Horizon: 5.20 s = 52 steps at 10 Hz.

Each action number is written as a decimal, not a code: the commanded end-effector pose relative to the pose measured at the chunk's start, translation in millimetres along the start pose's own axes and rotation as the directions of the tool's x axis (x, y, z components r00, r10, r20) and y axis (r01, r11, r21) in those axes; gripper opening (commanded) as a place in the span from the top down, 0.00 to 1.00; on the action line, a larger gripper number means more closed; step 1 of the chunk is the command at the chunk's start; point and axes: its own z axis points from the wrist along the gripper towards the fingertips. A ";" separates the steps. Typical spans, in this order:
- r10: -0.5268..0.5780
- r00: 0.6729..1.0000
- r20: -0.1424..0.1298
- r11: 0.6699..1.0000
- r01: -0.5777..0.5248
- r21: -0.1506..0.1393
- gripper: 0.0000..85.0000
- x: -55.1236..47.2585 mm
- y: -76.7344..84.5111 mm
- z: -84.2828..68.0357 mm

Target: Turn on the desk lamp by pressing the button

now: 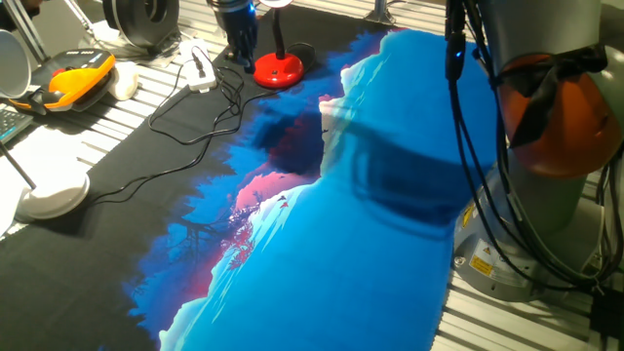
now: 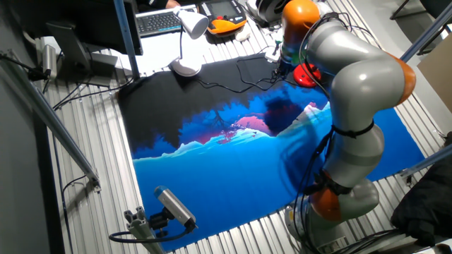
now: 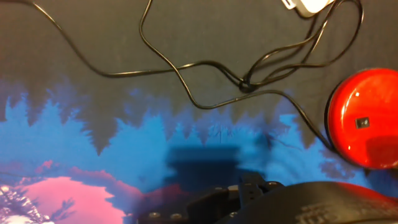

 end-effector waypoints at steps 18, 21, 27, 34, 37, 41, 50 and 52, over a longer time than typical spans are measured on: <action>-0.021 0.999 0.039 0.976 0.012 0.217 1.00 -17.3 -48.7 23.4; -0.057 0.998 0.038 0.961 0.044 0.271 1.00 -20.4 -70.1 30.4; -0.075 0.996 0.050 0.969 0.061 0.238 1.00 -23.3 -85.9 41.4; 0.038 0.999 0.004 0.961 -0.038 0.273 1.00 -23.3 -85.9 41.4; 0.031 0.999 0.021 0.934 -0.036 0.356 1.00 -23.3 -85.9 41.4; 0.005 1.000 0.028 0.914 -0.016 0.406 1.00 -23.4 -90.2 52.4; -0.024 0.996 0.091 0.918 -0.015 0.397 1.00 -25.5 -130.6 97.9; -0.028 0.995 0.092 0.912 -0.012 0.410 1.00 -25.5 -133.2 100.9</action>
